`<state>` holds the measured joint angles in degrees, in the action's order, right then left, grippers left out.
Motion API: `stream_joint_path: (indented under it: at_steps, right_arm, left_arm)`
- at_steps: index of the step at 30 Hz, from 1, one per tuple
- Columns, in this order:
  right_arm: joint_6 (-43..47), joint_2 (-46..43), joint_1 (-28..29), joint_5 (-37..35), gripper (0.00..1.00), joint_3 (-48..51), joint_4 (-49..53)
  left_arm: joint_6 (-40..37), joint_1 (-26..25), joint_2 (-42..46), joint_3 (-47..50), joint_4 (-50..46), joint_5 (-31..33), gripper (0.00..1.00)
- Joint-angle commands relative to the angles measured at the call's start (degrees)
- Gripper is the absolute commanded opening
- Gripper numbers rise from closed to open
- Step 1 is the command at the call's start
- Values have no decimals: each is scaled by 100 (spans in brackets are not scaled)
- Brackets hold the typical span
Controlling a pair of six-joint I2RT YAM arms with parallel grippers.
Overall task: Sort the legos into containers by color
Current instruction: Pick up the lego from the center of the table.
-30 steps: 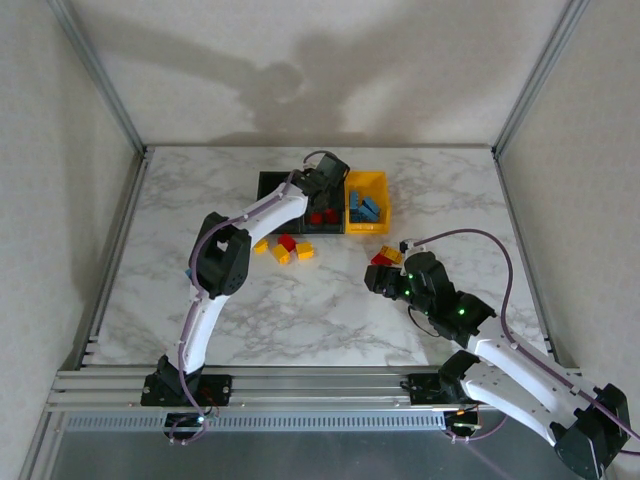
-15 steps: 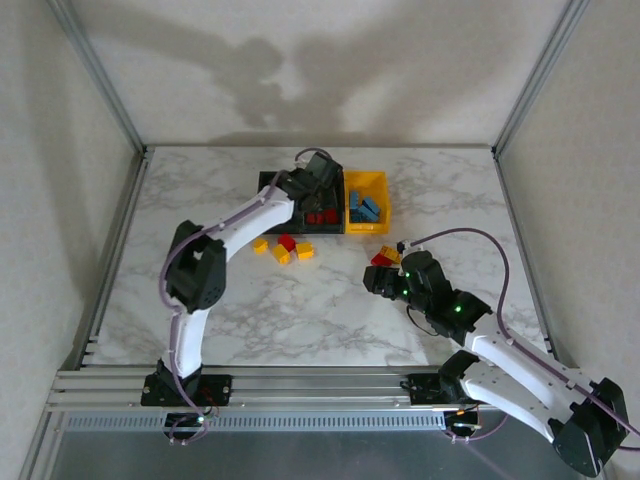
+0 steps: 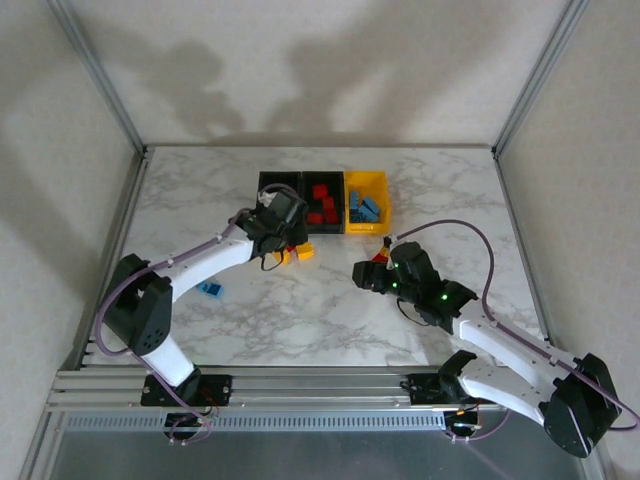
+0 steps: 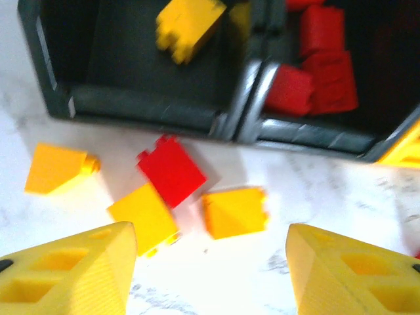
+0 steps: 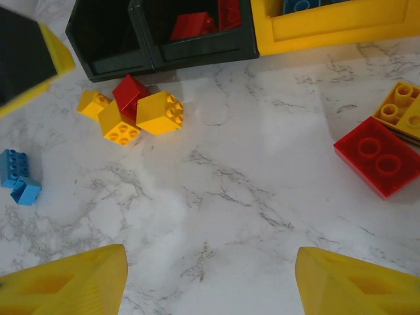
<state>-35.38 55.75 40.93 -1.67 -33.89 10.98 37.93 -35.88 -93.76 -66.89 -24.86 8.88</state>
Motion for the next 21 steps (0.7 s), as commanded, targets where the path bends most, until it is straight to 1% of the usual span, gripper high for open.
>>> stream_joint_path:
  at_steps: [1, 5, 9, 11, 16, 21]
  right_arm:
    - [83, 87, 57, 67, 68, -183, -208]
    - [100, 130, 195, 98, 69, -164, -252]
    - [268, 238, 484, 270, 69, -144, -406]
    - [277, 273, 610, 232, 69, -144, -480]
    - [250, 305, 666, 193, 69, -162, -571]
    - [259, 199, 680, 76, 69, -162, -428]
  left_arm:
    - [287, 54, 165, 357, 354, 194, 62]
    - [476, 54, 72, 709, 578, 223, 62]
    - [555, 63, 20, 874, 683, 279, 62]
    - [575, 81, -11, 906, 725, 298, 62]
    - [614, 99, -158, 897, 794, 346, 62]
    - [641, 99, -448, 801, 879, 297, 62]
